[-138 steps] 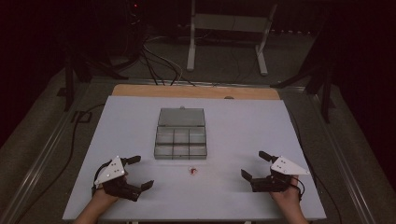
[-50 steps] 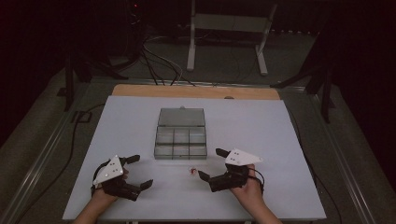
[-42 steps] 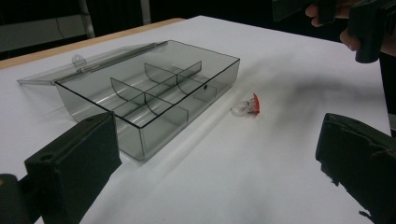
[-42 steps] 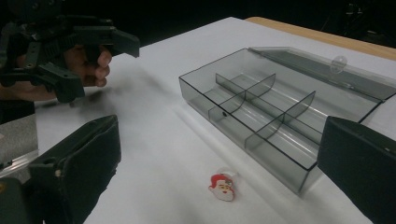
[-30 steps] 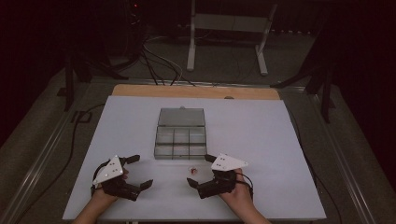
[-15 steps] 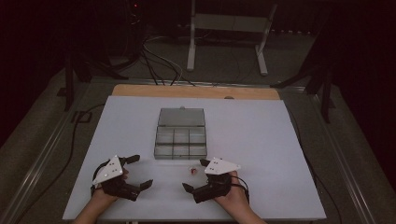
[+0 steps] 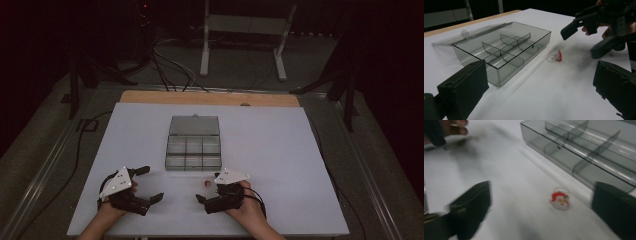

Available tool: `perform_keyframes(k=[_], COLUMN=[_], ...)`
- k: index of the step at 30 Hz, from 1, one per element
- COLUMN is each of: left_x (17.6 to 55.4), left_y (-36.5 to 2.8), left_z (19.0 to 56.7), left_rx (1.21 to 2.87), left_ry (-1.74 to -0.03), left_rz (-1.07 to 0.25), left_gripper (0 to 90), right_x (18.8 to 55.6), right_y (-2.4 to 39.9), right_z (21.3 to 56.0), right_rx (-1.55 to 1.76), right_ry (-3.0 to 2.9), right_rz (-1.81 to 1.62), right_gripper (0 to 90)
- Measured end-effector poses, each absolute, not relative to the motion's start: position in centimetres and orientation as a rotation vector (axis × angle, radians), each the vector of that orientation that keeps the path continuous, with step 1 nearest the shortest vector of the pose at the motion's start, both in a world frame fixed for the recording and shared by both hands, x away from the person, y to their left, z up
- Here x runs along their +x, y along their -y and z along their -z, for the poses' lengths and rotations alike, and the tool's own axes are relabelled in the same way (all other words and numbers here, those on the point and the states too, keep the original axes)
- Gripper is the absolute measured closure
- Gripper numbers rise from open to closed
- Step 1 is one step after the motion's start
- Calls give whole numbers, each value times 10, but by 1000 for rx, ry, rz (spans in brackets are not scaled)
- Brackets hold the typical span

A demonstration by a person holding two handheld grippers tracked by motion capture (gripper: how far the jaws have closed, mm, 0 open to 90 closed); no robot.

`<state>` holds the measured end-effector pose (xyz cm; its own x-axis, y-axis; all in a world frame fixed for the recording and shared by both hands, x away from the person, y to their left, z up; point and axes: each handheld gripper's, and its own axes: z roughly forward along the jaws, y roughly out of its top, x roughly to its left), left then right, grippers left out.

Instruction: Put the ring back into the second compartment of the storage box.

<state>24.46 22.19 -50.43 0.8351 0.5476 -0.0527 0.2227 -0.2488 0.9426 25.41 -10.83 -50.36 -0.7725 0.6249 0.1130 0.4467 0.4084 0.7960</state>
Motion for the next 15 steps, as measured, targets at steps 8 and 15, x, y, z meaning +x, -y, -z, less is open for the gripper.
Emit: perform_keyframes(k=[8,15], left_x=[245,245], left_y=[-222,-222], left_z=[504,504], left_rx=[1827,1829], left_ry=[-587,-586], left_rz=[-342,-341], left_gripper=[9,9], right_x=[261,265], right_y=[106,103], right_z=[509,511], right_rx=[989,992], right_ry=[-2485,-2507], right_rz=[-1202,-1139], right_gripper=[160,253])
